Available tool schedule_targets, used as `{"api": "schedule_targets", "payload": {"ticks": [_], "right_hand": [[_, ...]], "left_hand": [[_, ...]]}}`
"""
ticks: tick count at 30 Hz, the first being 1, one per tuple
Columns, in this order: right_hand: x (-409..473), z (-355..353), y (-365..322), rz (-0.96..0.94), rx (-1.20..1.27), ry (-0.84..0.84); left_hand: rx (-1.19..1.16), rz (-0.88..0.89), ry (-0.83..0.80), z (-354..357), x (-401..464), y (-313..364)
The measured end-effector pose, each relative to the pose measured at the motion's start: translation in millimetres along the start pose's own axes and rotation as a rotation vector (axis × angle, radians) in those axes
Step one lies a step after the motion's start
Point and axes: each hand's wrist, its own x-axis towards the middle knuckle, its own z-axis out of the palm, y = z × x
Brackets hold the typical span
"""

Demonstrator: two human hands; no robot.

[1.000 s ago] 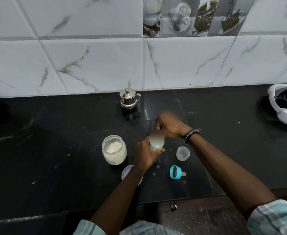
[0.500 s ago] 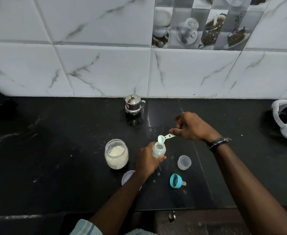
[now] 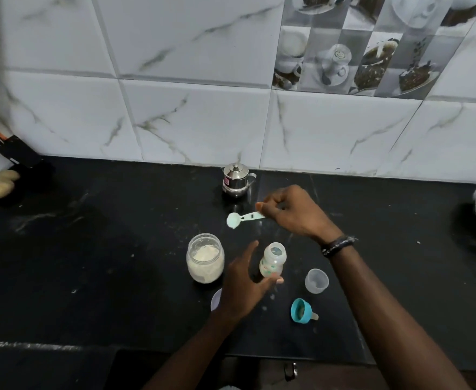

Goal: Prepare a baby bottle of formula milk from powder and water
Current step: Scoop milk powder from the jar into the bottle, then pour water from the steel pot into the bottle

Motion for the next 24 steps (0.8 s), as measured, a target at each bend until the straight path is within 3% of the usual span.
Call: {"api": "schedule_targets", "payload": {"ticks": [3, 6, 11, 18, 24], "right_hand": [[14, 30, -24, -0.063, -0.146, -0.041], [24, 62, -39, -0.116, -0.269, -0.119], [36, 110, -44, -0.185, -0.51, -0.202], [42, 142, -29, -0.134, -0.576, -0.312], [41, 139, -25, -0.121, -0.58, -0.293]], "left_hand": [[-0.047, 0.103, 0.167, -21, -31, -10], [-0.067, 0.085, 0.305, -42, -52, -27], [0.076, 0.091, 0.529, -72, -54, -62], [0.046, -0.037, 0.579, -94, -34, -102], [0.055, -0.142, 0.552, -87, -17, -118]]}}
